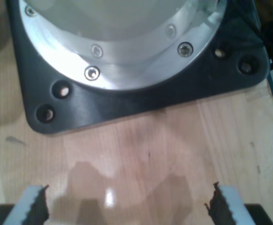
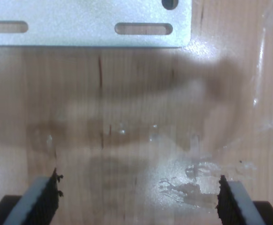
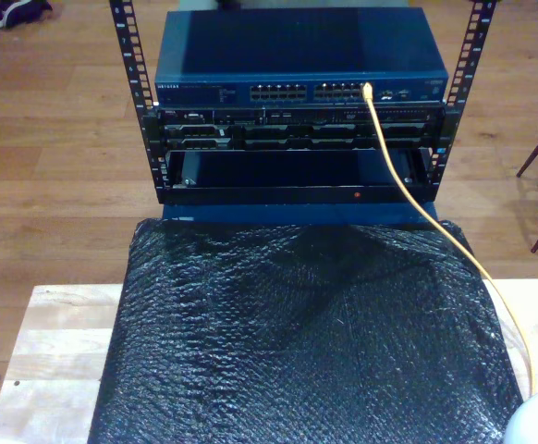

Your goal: Grab the cable and plug it in

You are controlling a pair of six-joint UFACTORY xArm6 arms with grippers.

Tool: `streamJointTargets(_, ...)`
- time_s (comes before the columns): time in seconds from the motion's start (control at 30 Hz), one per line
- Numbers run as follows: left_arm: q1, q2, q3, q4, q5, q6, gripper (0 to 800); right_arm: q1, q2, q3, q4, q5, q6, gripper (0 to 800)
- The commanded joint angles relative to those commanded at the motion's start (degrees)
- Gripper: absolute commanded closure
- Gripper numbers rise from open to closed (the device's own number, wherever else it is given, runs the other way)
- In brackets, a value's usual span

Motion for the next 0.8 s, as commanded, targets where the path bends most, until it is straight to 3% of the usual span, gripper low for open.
streamJointTargets(0.8, 0.0, 0.0, 0.0, 0.0, 0.0, 0.0, 0, -0.44, -0.26, 0.62, -0.09, -1.58, 0.18, 0)
